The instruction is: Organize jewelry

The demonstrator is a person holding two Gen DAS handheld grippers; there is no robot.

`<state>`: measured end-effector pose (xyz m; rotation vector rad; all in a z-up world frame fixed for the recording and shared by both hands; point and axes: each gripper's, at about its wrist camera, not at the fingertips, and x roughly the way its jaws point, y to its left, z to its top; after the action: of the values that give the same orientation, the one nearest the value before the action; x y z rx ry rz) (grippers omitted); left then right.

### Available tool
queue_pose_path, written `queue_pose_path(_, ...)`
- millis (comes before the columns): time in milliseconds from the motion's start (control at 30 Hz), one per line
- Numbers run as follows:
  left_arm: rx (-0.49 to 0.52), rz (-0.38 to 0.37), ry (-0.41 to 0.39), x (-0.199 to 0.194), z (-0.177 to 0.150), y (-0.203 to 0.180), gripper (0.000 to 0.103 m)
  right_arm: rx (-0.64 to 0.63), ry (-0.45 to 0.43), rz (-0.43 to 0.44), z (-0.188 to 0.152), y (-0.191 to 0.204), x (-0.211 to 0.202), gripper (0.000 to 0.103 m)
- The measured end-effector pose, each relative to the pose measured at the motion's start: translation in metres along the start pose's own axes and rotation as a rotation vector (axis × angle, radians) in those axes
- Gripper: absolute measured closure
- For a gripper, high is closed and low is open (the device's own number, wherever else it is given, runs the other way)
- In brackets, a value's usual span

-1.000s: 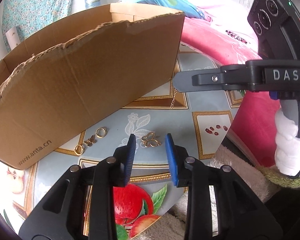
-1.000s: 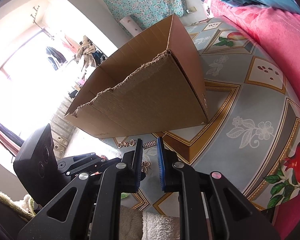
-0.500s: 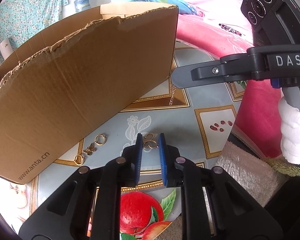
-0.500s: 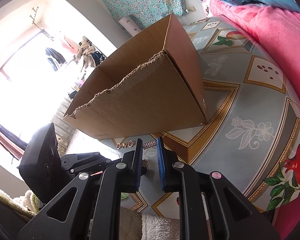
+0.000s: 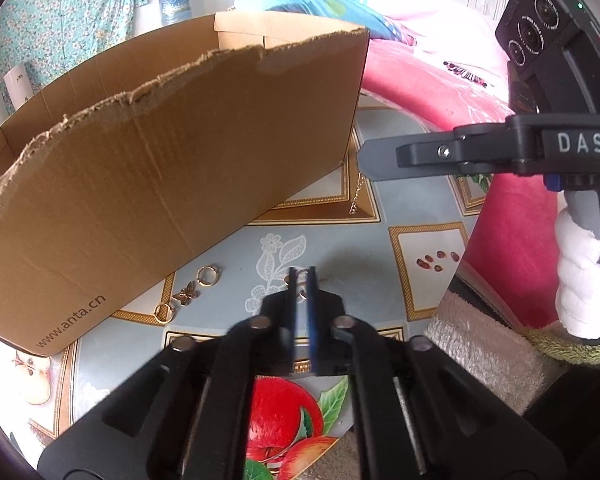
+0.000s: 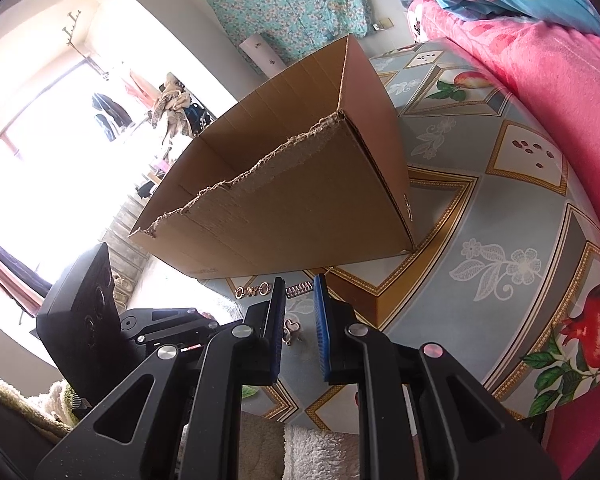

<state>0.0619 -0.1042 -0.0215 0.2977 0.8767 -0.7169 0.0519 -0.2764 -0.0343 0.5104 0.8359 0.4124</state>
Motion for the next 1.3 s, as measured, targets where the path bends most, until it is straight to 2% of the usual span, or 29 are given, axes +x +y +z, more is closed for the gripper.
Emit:
queue_pose_path(33,0.004,0.003,-0.001,0.0,0.0,0.0,0.074,0.001,0.0,0.001,0.0,0.0,0.0,0.088)
queue_pose_path(267,0.033,0.034,0.031,0.01,0.003,-0.001,0.075,-0.002,0.003,0.003,0.001,0.001,0.003,0.088)
queue_pose_path(433,0.035,0.04,0.042,0.011,0.01,-0.005,0.091,-0.001,0.002,0.004,0.003,0.0,0.004,0.088)
queue_pose_path(667,0.032,0.05,0.038,0.009,0.01,-0.006,0.092,0.001,-0.001,-0.001,0.003,-0.002,0.003,0.088)
queue_pose_path(700,0.029,0.052,0.034,0.01,0.01,-0.006,0.103,0.001,-0.002,-0.002,0.003,-0.003,0.003,0.088)
queue_pose_path(1033,-0.021,0.056,0.025,0.004,0.007,0.005,0.103,0.0,-0.006,-0.005,0.003,-0.003,0.0,0.088)
queue_pose_path(1300,-0.038,0.075,0.051,0.008,0.003,0.006,0.103,-0.009,-0.003,0.002,0.003,0.001,0.002,0.088)
